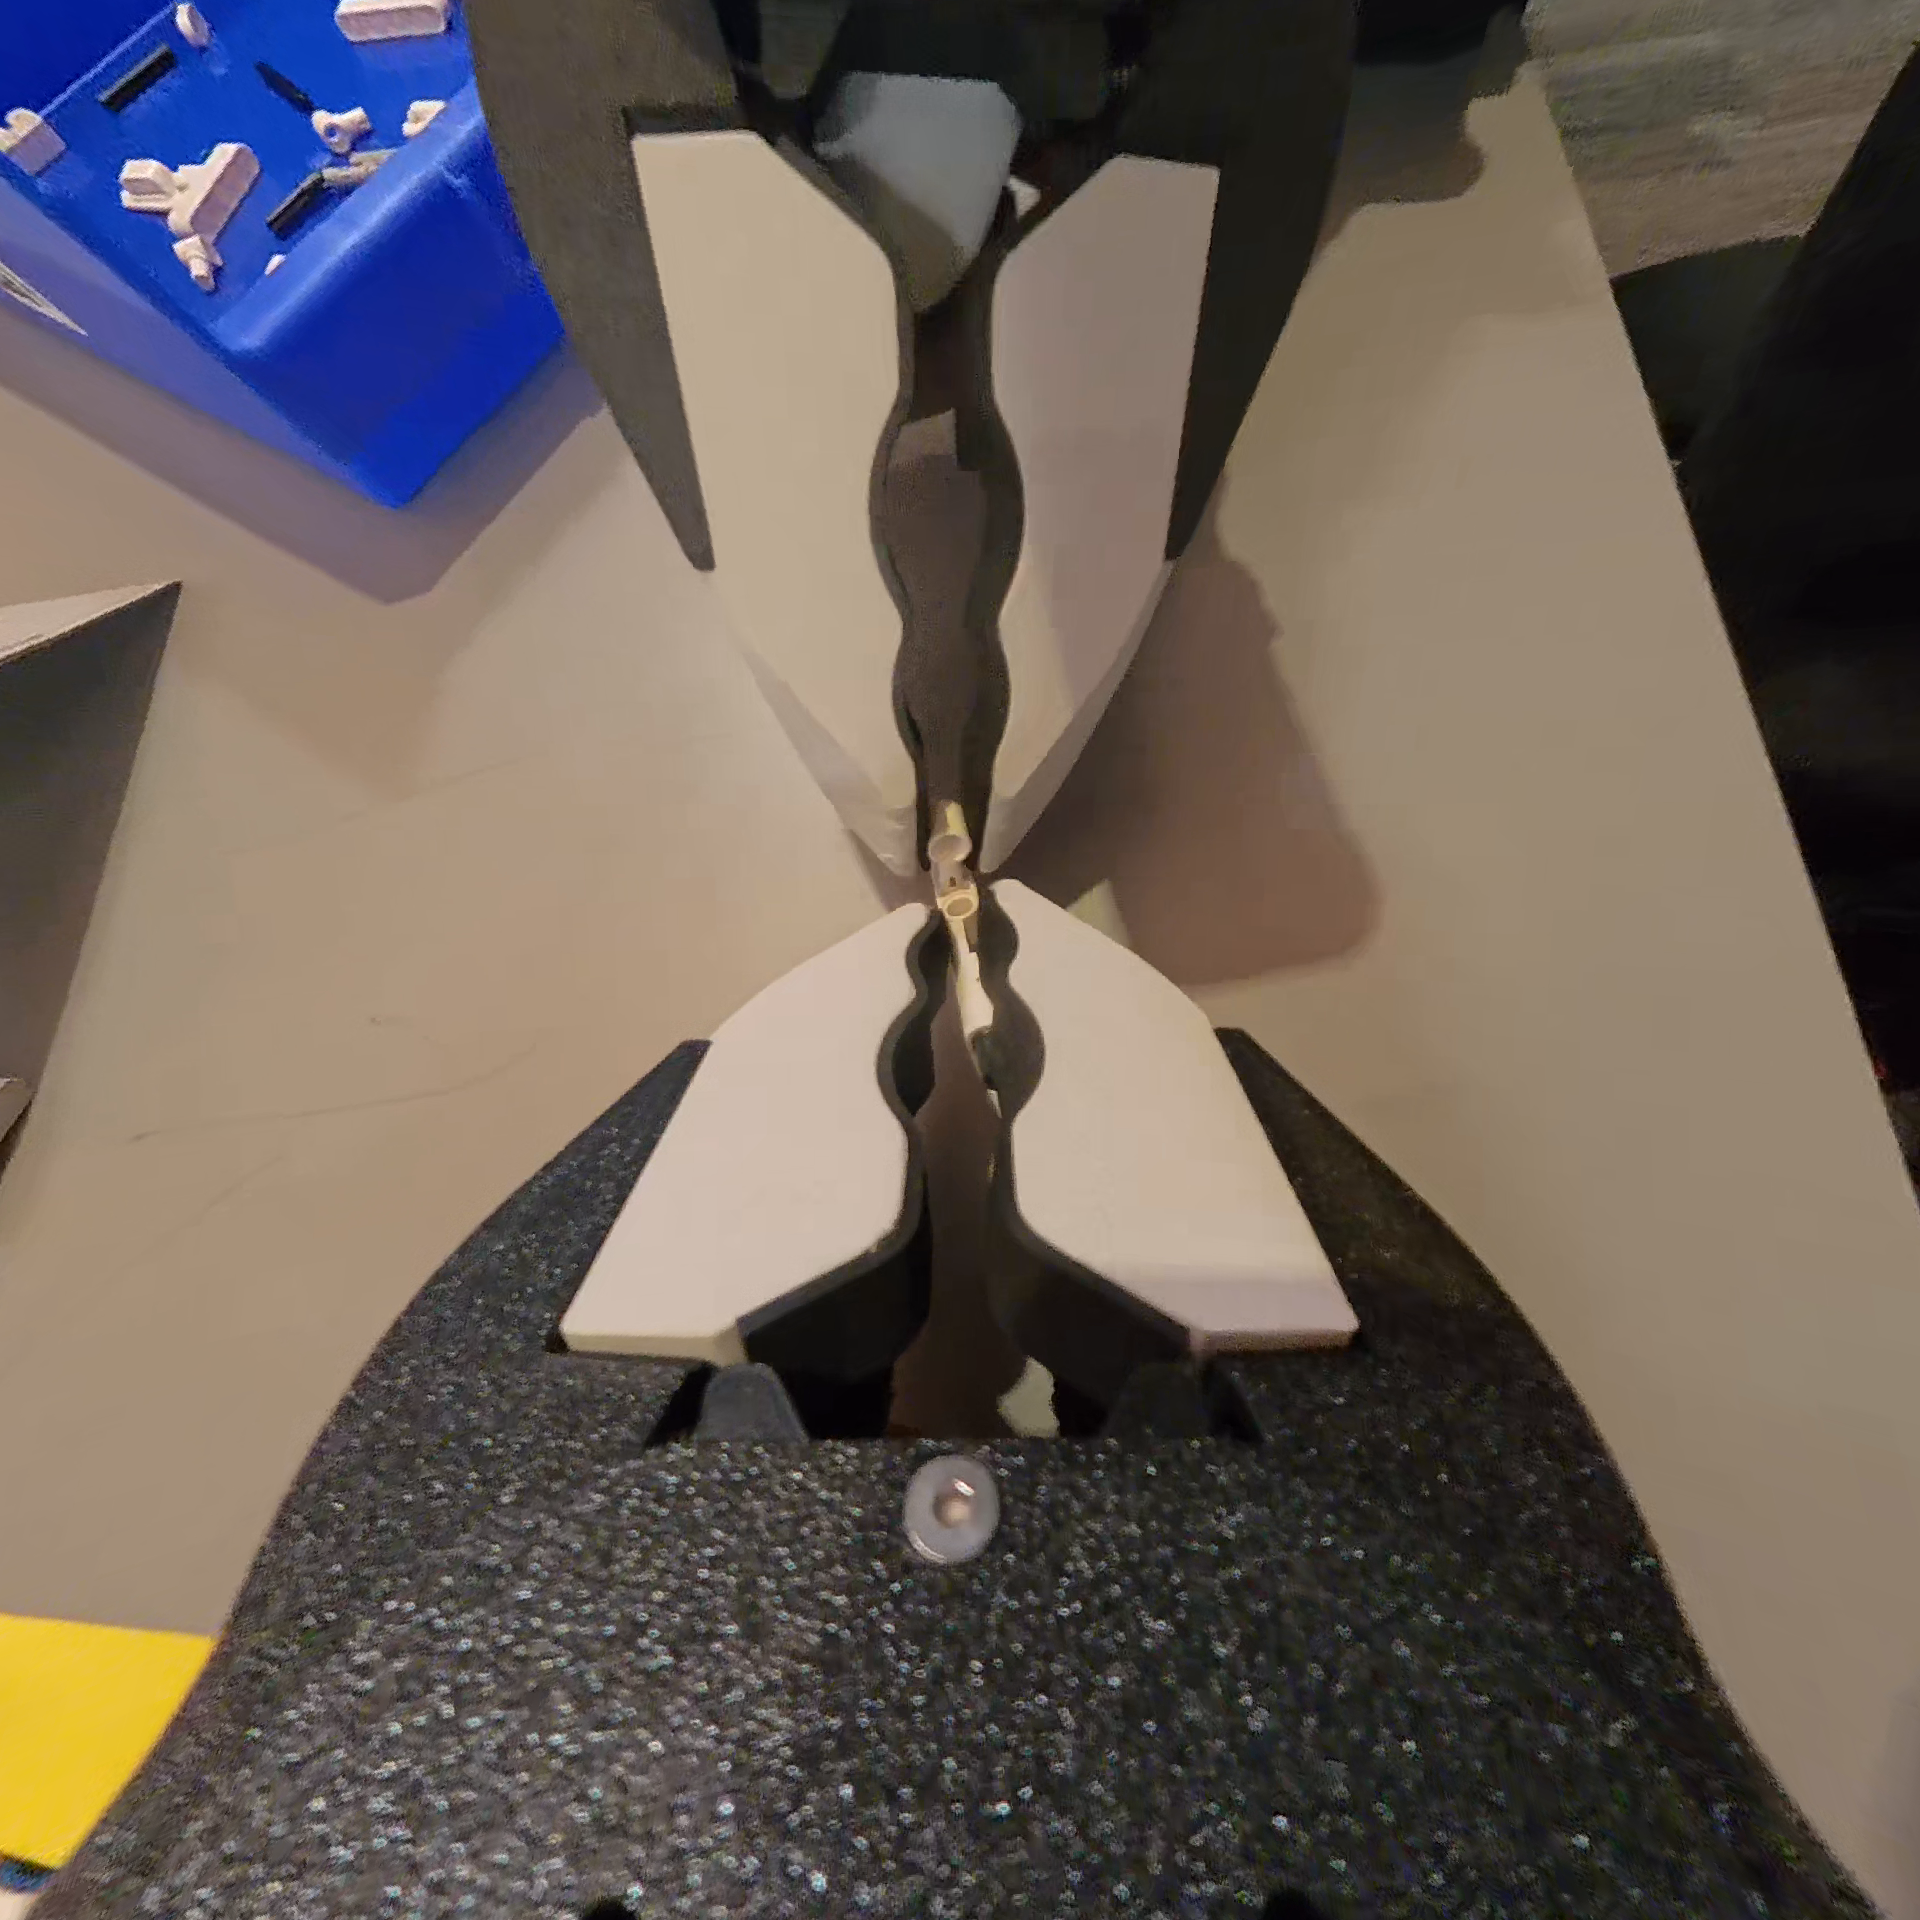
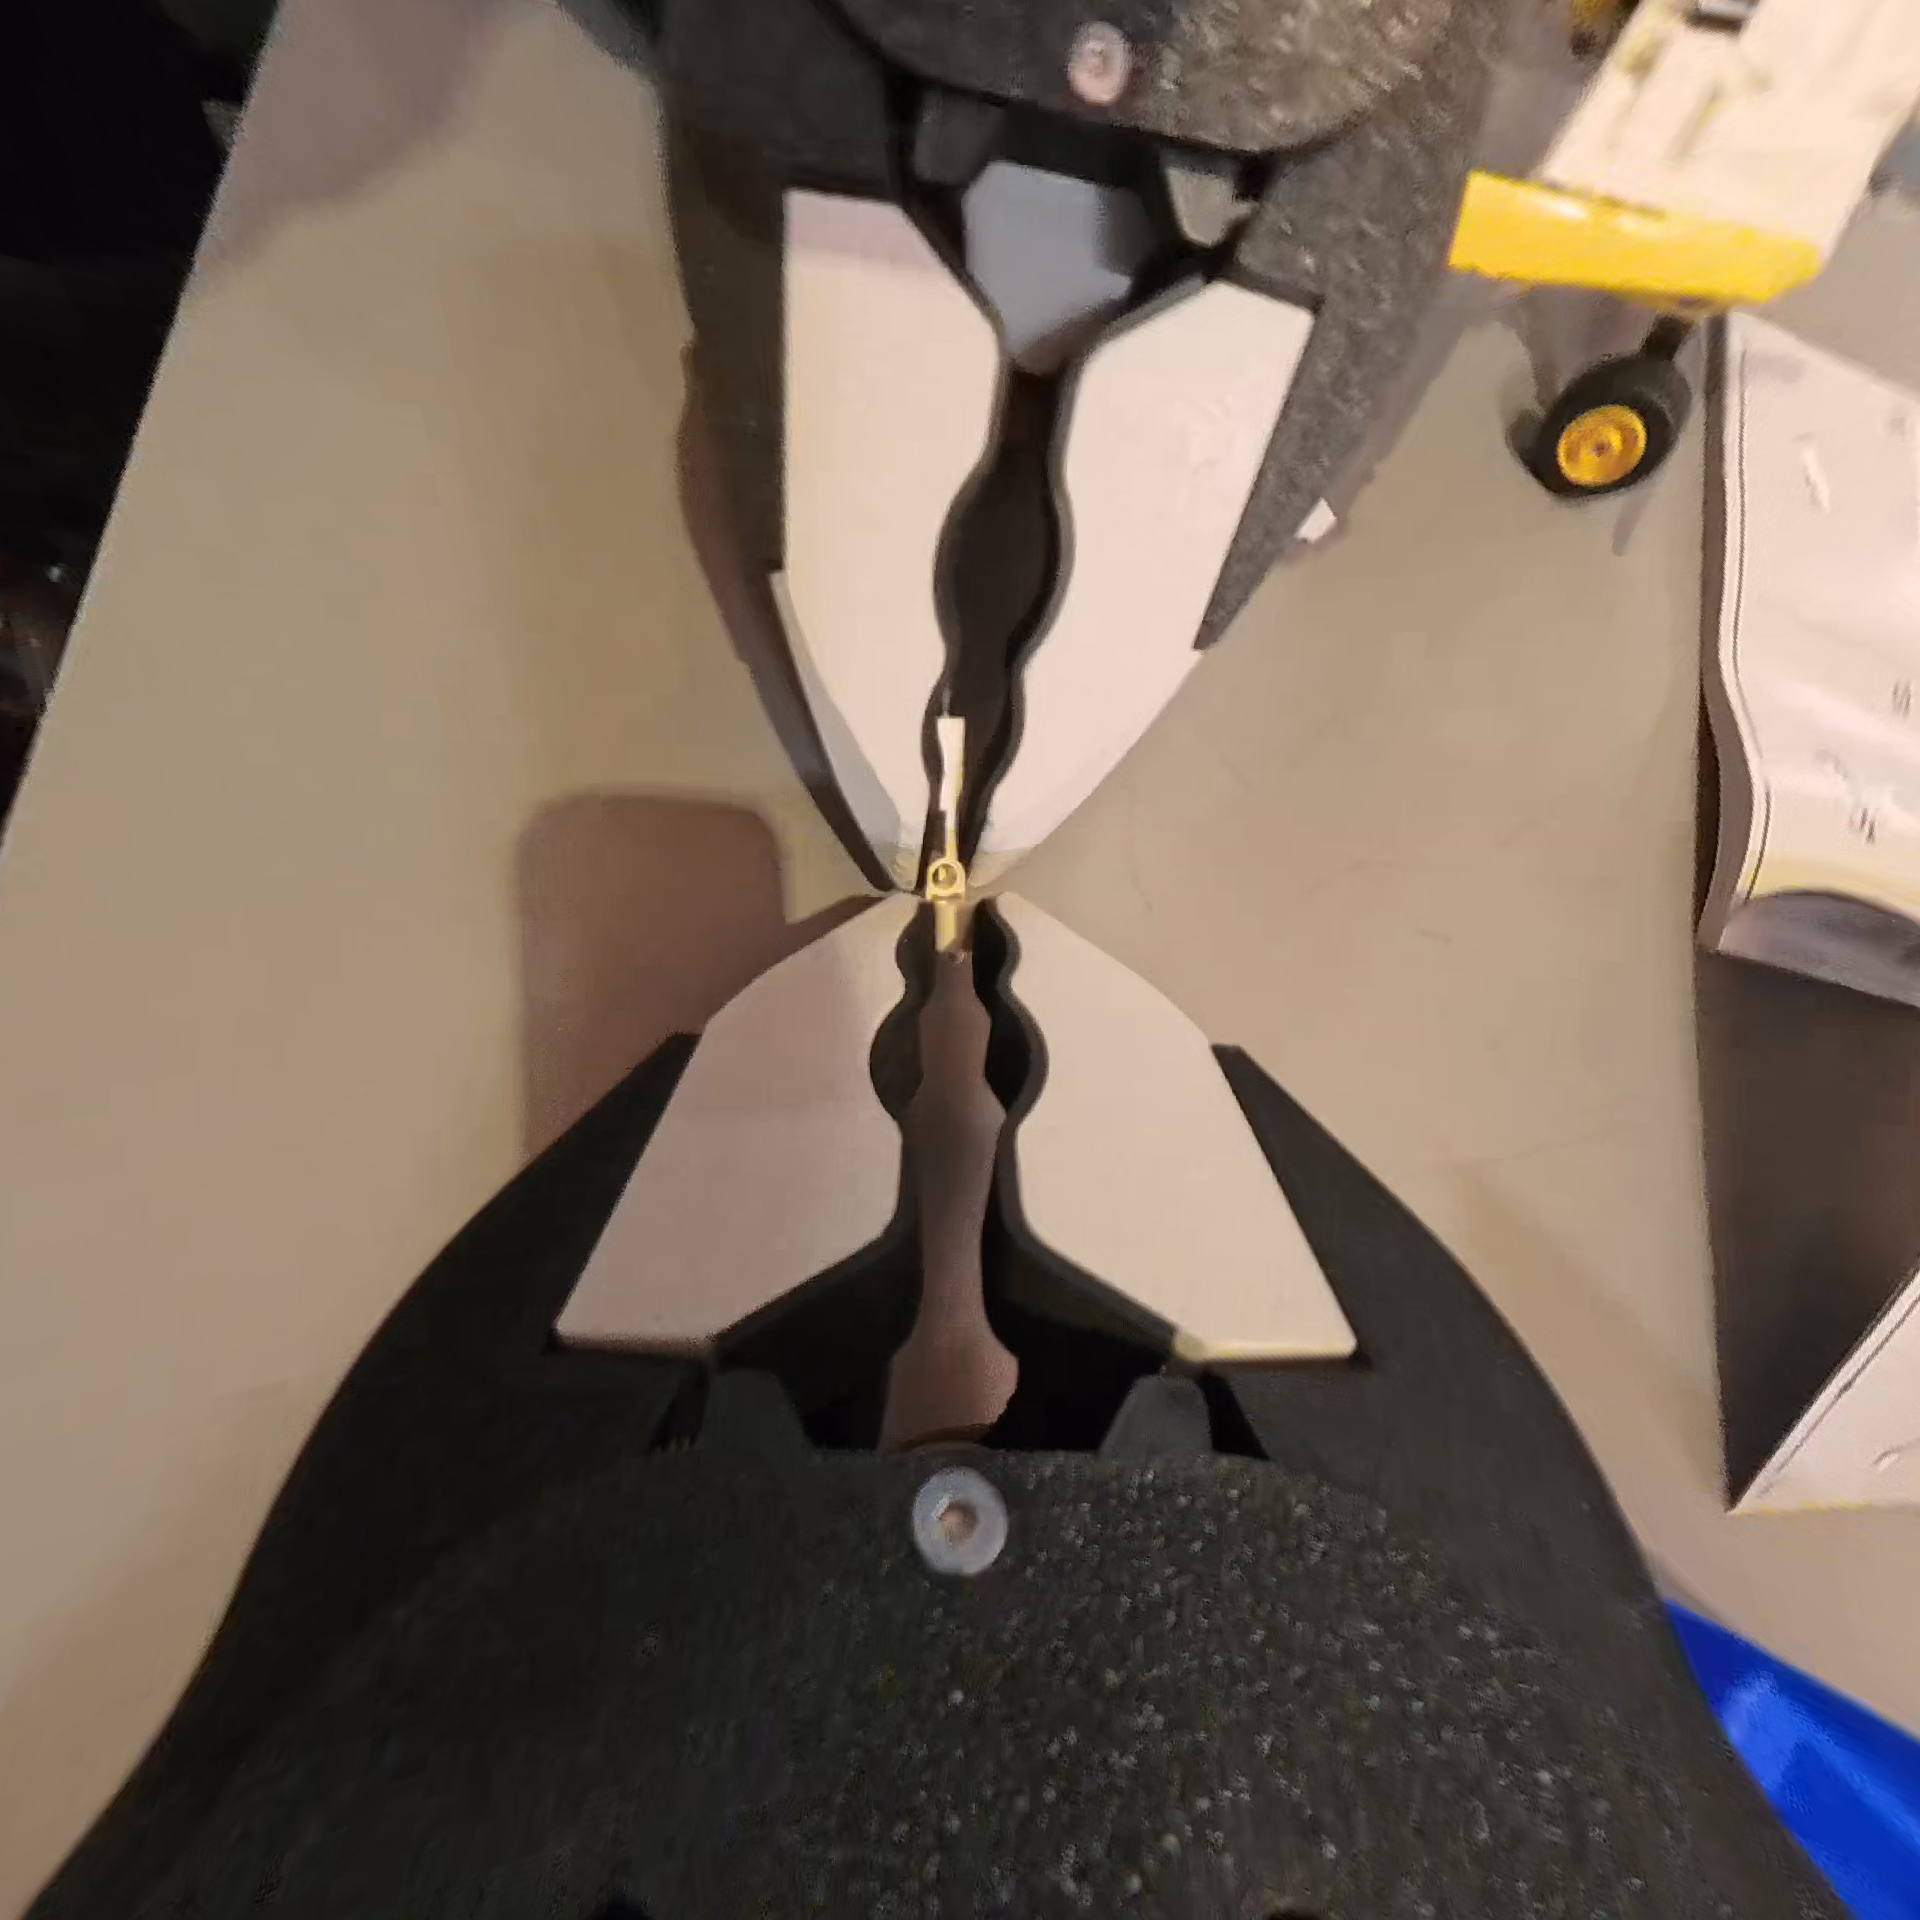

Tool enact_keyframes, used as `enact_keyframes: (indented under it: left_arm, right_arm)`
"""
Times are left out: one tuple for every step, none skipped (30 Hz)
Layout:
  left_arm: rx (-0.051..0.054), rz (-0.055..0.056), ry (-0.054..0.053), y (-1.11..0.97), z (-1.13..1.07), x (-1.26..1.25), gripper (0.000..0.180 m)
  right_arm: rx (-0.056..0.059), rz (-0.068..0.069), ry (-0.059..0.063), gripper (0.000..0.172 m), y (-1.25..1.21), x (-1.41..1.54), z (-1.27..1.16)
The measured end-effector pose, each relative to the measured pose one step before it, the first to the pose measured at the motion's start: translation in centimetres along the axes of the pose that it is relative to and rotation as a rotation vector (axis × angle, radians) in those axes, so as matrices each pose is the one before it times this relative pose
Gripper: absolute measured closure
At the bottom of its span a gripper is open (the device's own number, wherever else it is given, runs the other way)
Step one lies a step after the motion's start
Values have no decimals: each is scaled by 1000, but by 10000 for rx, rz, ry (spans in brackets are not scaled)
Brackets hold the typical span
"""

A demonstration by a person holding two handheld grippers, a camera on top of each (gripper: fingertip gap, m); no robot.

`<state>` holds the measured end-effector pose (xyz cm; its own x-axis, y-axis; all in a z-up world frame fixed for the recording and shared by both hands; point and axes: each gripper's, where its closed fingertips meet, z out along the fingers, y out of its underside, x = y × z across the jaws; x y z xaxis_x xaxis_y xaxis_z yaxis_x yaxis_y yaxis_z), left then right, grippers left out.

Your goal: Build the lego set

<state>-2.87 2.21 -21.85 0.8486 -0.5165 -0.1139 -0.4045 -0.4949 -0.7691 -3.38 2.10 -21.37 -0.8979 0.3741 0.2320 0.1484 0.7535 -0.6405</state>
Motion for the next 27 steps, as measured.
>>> enact_keyframes:
  left_arm:
    - [53,-59,58,-97,-23,23,175]
    - [80,-15,89,-111,-37,67,175]
    - [83,5,60,-134,-40,80,175]
    - [101,20,42,-152,-24,85,175]
    - [47,66,1,-55,-17,14,175]
    - [12,58,-90,13,-54,-117,175]
    - [0,54,-64,52,-45,-77,175]
    - [13,57,-27,35,-12,18,175]
    - [-3,60,-119,18,-2,-58,175]
    - [38,41,-53,-50,-16,15,175]
    - [102,14,-91,-133,-87,-99,175]
    - [147,-68,-85,-179,-163,-162,175]
    - [120,-20,6,-145,-138,-58,175]
    - [57,68,4,-92,-62,37,176]
    - [16,123,65,-59,31,196,176]
    - [71,135,76,-108,27,233,176]
    - [56,15,34,-57,36,91,176]
    - [72,-48,103,-65,-2,73,176]
    - [81,25,66,-79,-62,88,175]
    - [4,62,17,-6,-2,64,176]
    - [-7,87,27,8,30,113,176]
    - [-83,42,-16,117,73,13,176]
    - [-88,-3,-5,145,60,-24,175]
    - [-56,15,-12,72,27,-9,175]
    - [-102,-3,-6,141,73,3,175]
    - [-207,-5,7,241,152,17,175]
    - [-345,20,58,376,239,105,175]
  right_arm:
    - [141,-362,-131,165,-36,-40,-111]
    - [210,-470,-140,165,-63,-60,-98]
    - [246,-532,-116,165,-93,-100,-115]
    - [194,-396,-90,165,-74,-82,-117]
    - [134,-223,-53,165,-60,-21,-77]
    - [61,44,13,165,1,70,7]
    - [19,220,58,165,39,113,57]
    - [11,260,54,165,14,35,62]
    - [-7,246,109,165,16,22,42]
    - [-28,328,126,165,8,42,-4]
    - [9,468,123,165,-67,75,-63]
    - [62,549,192,165,-120,189,-124]
    - [97,515,166,165,-125,158,-121]
    - [104,354,72,165,-107,-19,-74]
    - [98,88,3,165,-46,-130,-46]
    - [160,-85,-105,165,-53,-223,-49]
    - [194,-57,-162,165,-31,-169,-72]
    - [173,-12,-175,165,2,-92,-54]
    - [224,-221,-132,165,-58,-92,-52]
    - [193,-344,-96,165,-44,-96,-39]
    - [98,-265,-86,165,7,-116,10]
    - [24,-252,-35,165,78,-53,59]
    - [-45,-159,31,165,141,13,96]
    - [-33,-76,36,165,88,7,69]
    - [-63,-11,37,165,111,-4,65]
    - [-159,43,27,165,215,-28,103]
    - [-241,17,11,165,340,-89,194]
